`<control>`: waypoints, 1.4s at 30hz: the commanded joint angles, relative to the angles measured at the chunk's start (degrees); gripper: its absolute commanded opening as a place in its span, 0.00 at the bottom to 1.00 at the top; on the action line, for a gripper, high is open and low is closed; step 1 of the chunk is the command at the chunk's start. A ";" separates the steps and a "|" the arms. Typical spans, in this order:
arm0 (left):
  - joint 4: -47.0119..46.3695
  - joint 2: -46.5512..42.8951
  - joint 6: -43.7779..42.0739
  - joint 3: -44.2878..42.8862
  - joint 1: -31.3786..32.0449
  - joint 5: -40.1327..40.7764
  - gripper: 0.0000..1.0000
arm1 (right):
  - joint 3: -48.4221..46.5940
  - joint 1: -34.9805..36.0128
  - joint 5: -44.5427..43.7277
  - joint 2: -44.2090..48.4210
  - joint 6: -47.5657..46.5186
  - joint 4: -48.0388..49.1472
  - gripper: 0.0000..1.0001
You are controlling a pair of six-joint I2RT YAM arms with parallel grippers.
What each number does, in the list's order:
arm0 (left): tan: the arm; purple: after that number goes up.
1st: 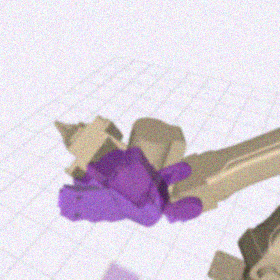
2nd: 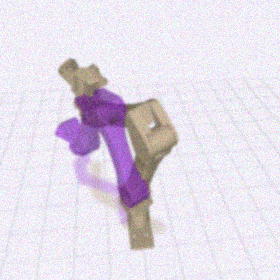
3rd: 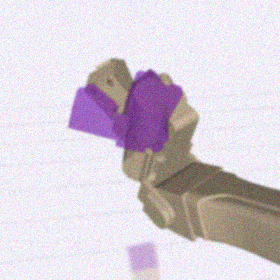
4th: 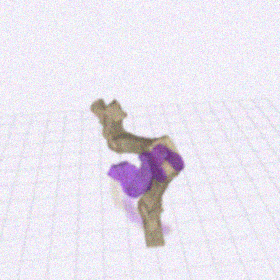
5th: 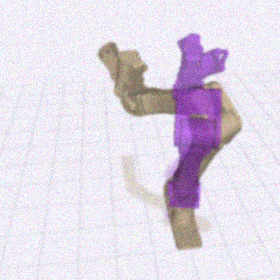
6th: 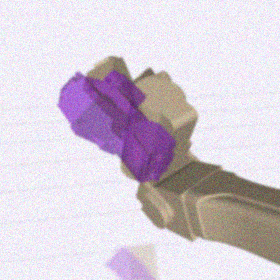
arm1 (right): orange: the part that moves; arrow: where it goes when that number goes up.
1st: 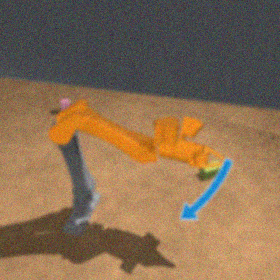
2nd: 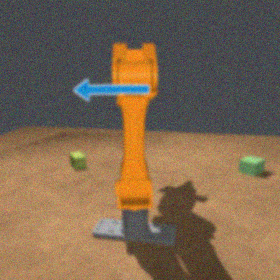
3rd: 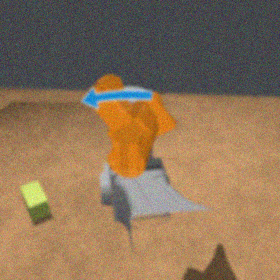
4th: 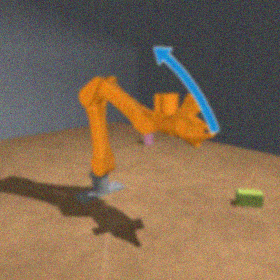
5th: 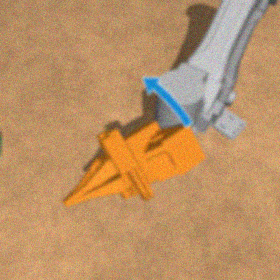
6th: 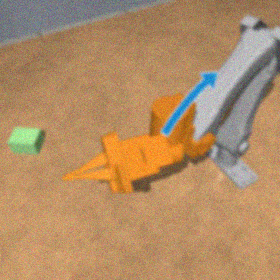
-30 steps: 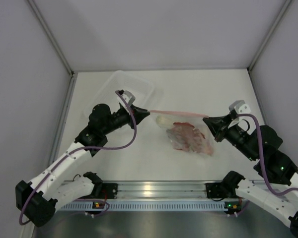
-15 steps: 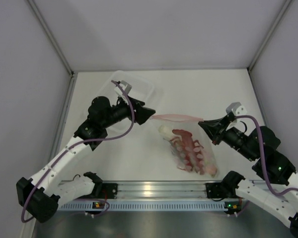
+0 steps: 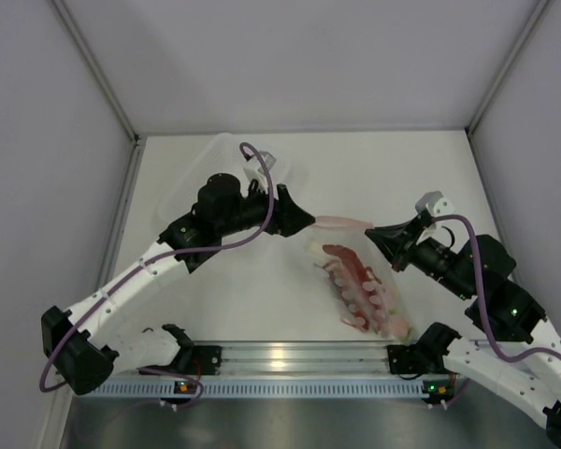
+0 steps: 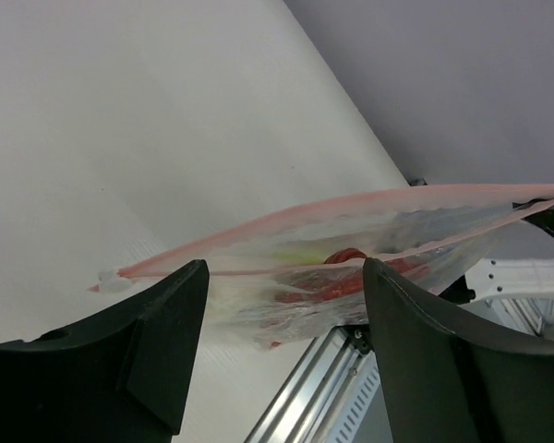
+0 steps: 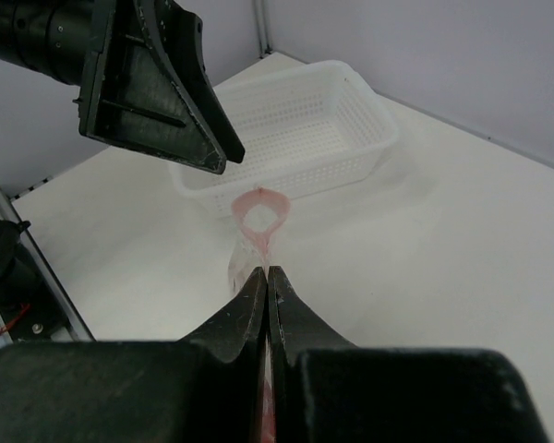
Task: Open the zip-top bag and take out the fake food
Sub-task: Unzip the zipper food storage bag at the center of the board.
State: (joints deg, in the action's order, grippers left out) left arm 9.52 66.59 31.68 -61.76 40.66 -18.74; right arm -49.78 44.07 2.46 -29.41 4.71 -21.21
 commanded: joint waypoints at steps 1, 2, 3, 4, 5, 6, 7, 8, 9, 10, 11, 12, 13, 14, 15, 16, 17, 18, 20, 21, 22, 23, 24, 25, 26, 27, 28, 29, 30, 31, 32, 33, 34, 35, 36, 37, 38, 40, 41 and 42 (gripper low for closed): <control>0.94 -2.25 6.71 -1.53 -0.24 4.32 0.75 | -0.14 -0.57 -0.53 -0.03 -0.14 7.50 0.00; 0.94 -2.25 9.86 -1.18 -0.24 5.02 0.75 | -0.23 -0.48 -0.53 -0.21 -0.23 7.50 0.00; 0.94 -2.16 11.46 -1.09 -0.15 5.47 0.74 | -0.32 -0.48 -0.35 -0.38 -0.49 7.24 0.00; 1.03 -1.90 12.95 -1.09 -0.15 5.91 0.74 | -0.41 -0.48 -0.35 -0.65 -0.58 6.89 0.00; 1.03 -1.81 16.53 -0.65 -0.15 6.78 0.74 | -0.41 -0.48 -0.18 -0.74 -0.67 6.80 0.00; 0.94 -1.20 18.48 -0.38 -0.06 7.05 0.77 | -0.32 -0.57 -0.09 -0.65 -0.75 6.89 0.00; 0.94 -0.76 20.59 -0.03 -0.15 7.14 0.78 | -0.23 -0.48 0.44 -0.74 -0.67 6.89 0.00; 0.94 -0.41 24.53 0.32 -0.15 6.18 0.78 | -0.06 -0.48 0.53 -0.74 -0.67 7.06 0.00; 0.94 0.46 26.40 0.76 -0.06 5.65 0.78 | 0.03 -0.48 0.62 -0.82 -0.67 7.24 0.00; 0.85 0.82 28.07 0.93 0.03 5.12 0.78 | 0.12 -0.57 0.62 -0.74 -0.67 7.32 0.00; 0.85 1.43 30.26 0.85 0.46 5.55 0.78 | 0.38 -0.48 0.62 -0.82 -0.75 7.59 0.00; 0.85 1.61 31.15 0.67 1.08 5.99 0.78 | 0.47 -0.48 0.62 -0.91 -0.76 7.68 0.00; 0.85 1.70 32.12 0.67 1.69 6.43 0.76 | 0.47 -0.48 0.70 -1.35 -0.93 7.76 0.00; 0.85 1.79 33.69 0.59 2.66 6.87 0.75 | 0.39 -0.48 0.79 -1.53 -1.19 7.76 0.00; 0.85 2.05 34.14 0.24 3.27 7.75 0.74 | 0.38 -0.57 0.88 -1.88 -1.37 7.94 0.00; 0.85 2.23 34.41 -0.03 3.80 7.93 0.73 | 0.38 -0.48 0.88 -2.32 -1.37 8.03 0.00; 0.94 2.75 34.67 -0.29 4.94 8.02 0.70 | 0.56 -0.57 0.88 -2.41 -1.37 8.20 0.00; 0.94 2.93 35.02 -0.29 5.30 7.76 0.68 | 0.56 -0.48 0.88 -2.49 -1.46 8.64 0.00; 0.94 3.28 35.38 -0.03 6.26 7.32 0.68 | 0.65 -0.48 0.62 -2.76 -1.63 8.91 0.00; 0.94 3.29 35.64 0.23 6.53 7.32 0.67 | 0.65 -0.48 0.44 -2.76 -1.63 8.91 0.00; 0.94 3.29 35.73 0.49 6.79 7.75 0.66 | 0.56 -0.48 0.35 -2.93 -1.72 8.99 0.00; 0.94 3.46 35.73 0.76 7.23 7.84 0.65 | 0.82 -0.48 0.35 -2.94 -1.72 9.08 0.00; 0.85 3.37 35.82 0.93 7.41 7.93 0.65 | 0.91 -0.48 0.35 -2.85 -1.72 9.26 0.00; 0.94 3.46 35.99 1.20 7.41 7.84 0.65 | 1.00 -0.48 0.35 -2.76 -1.72 9.35 0.00; 0.94 3.55 35.73 1.46 7.41 7.93 0.65 | 1.09 -0.57 0.44 -2.76 -1.63 9.35 0.00; 0.94 3.64 35.82 1.64 7.41 8.02 0.63 | 1.09 -0.48 0.79 -2.67 -1.63 9.35 0.00; 0.94 3.81 35.56 1.64 7.41 8.28 0.49 | 1.09 -0.48 0.79 -2.41 -1.63 9.43 0.00; 0.94 4.07 35.55 1.73 7.41 8.11 0.45 | 1.09 -0.57 0.71 -2.23 -1.63 9.35 0.00; 0.94 4.16 35.55 1.81 7.41 8.11 0.44 | 1.09 -0.57 0.44 -1.97 -1.72 9.35 0.00; 1.03 4.34 35.47 1.90 7.50 8.11 0.44 | 1.17 -0.57 0.44 -1.97 -1.72 9.26 0.00; 0.94 4.51 35.38 2.16 7.41 8.11 0.44 | 1.09 -0.48 0.35 -1.97 -1.81 9.09 0.00; 0.94 4.60 35.55 2.34 7.41 8.28 0.43 | 1.09 -0.48 0.27 -1.62 -1.81 9.00 0.00; 0.94 4.52 35.47 2.69 7.41 8.28 0.42 | 1.17 -0.57 0.35 -1.53 -1.90 8.82 0.00; 0.94 4.52 35.47 2.87 7.41 8.54 0.38 | 1.26 -0.48 0.35 -1.44 -1.90 8.91 0.00; 0.94 4.60 35.47 3.13 7.41 8.90 0.33 | 1.26 -0.48 0.35 -1.35 -1.72 8.91 0.00; 0.94 4.60 35.12 3.22 7.41 8.90 0.29 | 1.35 -0.48 0.35 -1.44 -1.72 8.99 0.00; 0.94 4.78 34.85 3.22 7.41 8.99 0.17 | 1.44 -0.57 0.35 -1.44 -1.63 9.00 0.00; 0.94 4.61 34.07 3.05 7.41 9.69 0.00 | 1.53 -0.48 0.62 -1.44 -1.55 9.08 0.00; 0.94 4.52 33.45 2.87 7.41 9.86 0.00 | 1.61 -0.48 0.70 -1.53 -1.55 9.08 0.00; 0.94 4.52 32.49 2.70 7.41 10.04 0.00 | 1.62 -0.48 0.97 -1.53 -1.55 9.00 0.00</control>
State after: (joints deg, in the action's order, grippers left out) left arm 11.20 71.26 66.61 -58.81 47.97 -10.46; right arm -47.62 44.07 2.90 -31.55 3.57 -17.41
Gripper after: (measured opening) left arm 0.016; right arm 0.005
